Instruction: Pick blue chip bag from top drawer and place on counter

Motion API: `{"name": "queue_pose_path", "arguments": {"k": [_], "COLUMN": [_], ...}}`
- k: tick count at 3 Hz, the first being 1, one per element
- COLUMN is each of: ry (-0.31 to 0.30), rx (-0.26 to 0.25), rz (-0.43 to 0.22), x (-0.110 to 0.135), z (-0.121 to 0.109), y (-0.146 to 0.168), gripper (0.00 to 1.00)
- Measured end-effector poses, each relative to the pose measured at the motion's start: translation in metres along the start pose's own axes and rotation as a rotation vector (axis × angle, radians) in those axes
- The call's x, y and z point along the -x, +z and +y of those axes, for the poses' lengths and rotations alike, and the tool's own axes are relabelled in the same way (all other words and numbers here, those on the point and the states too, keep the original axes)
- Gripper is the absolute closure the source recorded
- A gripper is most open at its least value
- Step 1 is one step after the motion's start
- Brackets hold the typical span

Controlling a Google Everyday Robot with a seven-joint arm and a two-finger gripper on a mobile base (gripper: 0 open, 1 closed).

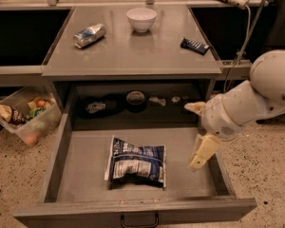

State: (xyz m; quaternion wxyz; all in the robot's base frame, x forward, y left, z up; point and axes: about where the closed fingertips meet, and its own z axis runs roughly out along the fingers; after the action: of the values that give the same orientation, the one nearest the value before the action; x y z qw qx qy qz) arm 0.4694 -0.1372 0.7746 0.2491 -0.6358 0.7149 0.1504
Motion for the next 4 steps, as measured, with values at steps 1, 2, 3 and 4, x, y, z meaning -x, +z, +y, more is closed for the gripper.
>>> {"name": "queue_pose_path", "arguments": {"k": [1, 2, 3, 4], "ry": [-0.055, -0.069, -0.067, -0.067], "rx": [0.038, 0.034, -0.034, -0.034], "rz": [-0.105, -0.146, -0.156, -0.156], "x": [0.031, 0.060, 0.064, 0.064], "z": [0.027, 0.049, 0.034, 0.034], "y": [0.065, 0.120, 0.123, 0.123], "gripper": [0.00, 0.00, 0.00, 0.00]}}
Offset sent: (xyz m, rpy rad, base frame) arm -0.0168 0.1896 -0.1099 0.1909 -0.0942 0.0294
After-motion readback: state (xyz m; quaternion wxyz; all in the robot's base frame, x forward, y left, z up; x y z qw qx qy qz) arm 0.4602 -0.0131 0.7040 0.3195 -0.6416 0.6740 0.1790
